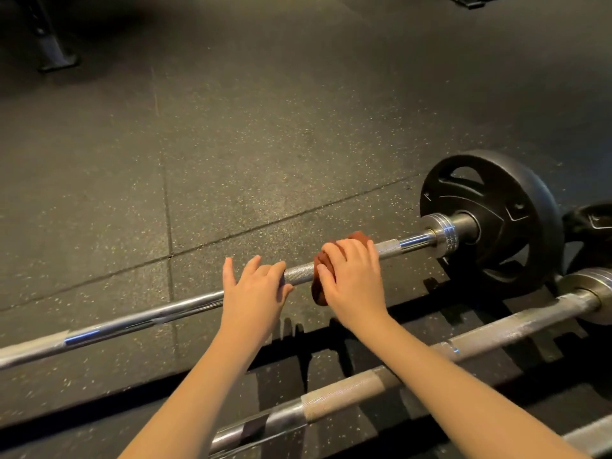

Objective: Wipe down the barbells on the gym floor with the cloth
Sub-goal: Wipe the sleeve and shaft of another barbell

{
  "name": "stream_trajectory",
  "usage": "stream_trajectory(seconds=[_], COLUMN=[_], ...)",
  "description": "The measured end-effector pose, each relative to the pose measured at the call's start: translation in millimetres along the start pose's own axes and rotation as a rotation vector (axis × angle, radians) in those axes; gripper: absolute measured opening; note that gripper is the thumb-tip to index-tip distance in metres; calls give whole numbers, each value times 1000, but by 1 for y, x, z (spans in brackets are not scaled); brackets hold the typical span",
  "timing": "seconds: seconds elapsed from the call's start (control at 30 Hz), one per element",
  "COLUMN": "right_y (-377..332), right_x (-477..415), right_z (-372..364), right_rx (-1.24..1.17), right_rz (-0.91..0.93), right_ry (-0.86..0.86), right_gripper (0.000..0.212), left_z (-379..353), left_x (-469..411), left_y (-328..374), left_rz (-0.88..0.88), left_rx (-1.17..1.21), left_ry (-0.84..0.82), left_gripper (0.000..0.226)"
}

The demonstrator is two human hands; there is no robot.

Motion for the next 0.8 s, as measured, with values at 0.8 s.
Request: stream_trajectory(seconds=[0.8], right_y=[-14], right_x=[-19], right_z=[-12], right_rx=[15], right_rz=[184], right_ry=[-218], right_gripper=[37], left_z=[7], left_x=[5], left_y=[-26], left_rz=[35], left_rx=[-13], left_ry=[-154], left_gripper=[41])
Point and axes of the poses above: each hand's wrist, its own x-axis away from the middle knuckle, its own z-axis out of the back of the hand, y = z × x, the point moved 5 cm from there along -x, towards the middle knuckle, and after that the axes turned 15 degrees about y, right-handed, at the moved point
